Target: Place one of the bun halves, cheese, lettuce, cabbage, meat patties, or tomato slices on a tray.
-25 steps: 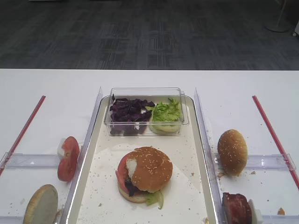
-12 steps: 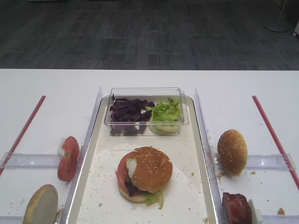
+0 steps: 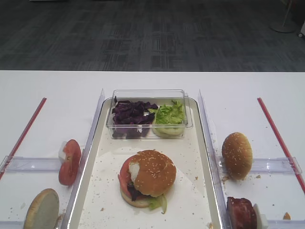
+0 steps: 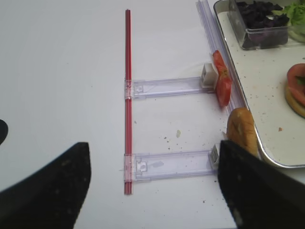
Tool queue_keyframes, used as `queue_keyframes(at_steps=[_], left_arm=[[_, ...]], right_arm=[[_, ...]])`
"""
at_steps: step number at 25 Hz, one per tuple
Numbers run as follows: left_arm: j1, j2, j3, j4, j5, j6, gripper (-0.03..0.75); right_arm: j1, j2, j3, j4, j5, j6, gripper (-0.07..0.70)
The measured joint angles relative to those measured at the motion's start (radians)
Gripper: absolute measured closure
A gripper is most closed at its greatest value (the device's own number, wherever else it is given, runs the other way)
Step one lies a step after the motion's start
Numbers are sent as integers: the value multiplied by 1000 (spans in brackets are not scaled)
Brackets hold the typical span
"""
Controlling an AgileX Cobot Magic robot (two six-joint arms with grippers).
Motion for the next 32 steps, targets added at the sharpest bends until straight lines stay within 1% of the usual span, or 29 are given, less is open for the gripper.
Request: queue_keyframes(at_steps=[32], left_arm=[[0, 0, 0, 0, 0, 0, 207]], right_arm=[[0, 0, 0, 0, 0, 0, -60]])
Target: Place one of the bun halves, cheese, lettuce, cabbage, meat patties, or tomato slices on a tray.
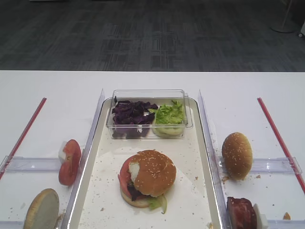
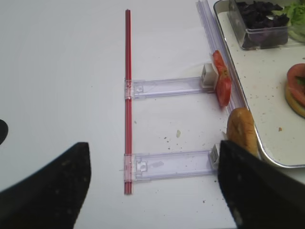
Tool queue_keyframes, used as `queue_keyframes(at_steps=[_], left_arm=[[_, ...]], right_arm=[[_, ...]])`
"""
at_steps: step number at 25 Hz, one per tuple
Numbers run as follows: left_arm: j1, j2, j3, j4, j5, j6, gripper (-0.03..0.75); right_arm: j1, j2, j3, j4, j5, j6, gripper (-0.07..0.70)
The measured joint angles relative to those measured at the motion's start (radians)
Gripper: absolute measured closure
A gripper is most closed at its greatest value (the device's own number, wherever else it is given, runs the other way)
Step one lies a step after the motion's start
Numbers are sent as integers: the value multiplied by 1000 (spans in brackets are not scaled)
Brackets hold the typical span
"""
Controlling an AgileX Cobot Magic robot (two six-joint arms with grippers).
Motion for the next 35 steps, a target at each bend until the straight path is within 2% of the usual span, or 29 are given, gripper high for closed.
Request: queue_keyframes(at_steps=[35], left_arm=[[0, 0, 0, 0, 0, 0, 207]], right_arm=[[0, 0, 0, 0, 0, -2, -60]])
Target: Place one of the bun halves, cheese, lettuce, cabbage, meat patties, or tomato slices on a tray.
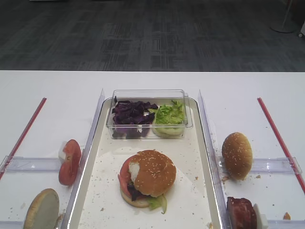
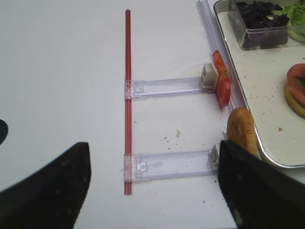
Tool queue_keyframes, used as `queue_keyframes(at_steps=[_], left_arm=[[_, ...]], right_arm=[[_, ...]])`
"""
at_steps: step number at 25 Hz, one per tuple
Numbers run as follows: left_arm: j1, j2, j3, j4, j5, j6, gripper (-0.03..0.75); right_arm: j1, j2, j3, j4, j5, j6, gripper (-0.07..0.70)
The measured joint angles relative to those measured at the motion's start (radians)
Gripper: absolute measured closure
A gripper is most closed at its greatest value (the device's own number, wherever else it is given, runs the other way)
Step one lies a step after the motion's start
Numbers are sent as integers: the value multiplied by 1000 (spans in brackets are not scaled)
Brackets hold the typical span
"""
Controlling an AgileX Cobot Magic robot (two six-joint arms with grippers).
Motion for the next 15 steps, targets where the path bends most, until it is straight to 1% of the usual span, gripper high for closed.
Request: queue_keyframes(at_steps=[15], left_arm=[[0, 0, 0, 0, 0, 0, 207]], right_arm=[[0, 0, 0, 0, 2, 0, -60]])
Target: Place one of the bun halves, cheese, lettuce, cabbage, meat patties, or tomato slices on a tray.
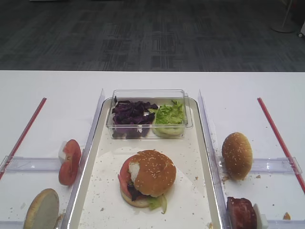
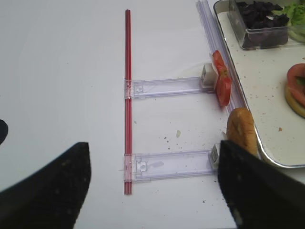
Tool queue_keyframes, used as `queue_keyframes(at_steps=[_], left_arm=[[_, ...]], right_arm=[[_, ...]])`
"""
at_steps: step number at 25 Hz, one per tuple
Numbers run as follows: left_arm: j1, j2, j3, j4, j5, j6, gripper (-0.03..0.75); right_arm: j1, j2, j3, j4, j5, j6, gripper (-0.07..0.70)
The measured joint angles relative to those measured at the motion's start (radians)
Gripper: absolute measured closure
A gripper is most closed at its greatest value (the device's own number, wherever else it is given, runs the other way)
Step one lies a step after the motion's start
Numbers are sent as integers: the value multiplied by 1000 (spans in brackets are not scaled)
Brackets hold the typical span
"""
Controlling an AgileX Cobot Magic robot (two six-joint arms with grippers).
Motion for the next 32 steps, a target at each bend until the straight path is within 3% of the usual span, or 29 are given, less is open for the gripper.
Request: queue_keyframes(at_steps=[32], left_arm=[[0, 0, 0, 0, 0, 0, 206]], right_arm=[[0, 0, 0, 0, 0, 0, -60]])
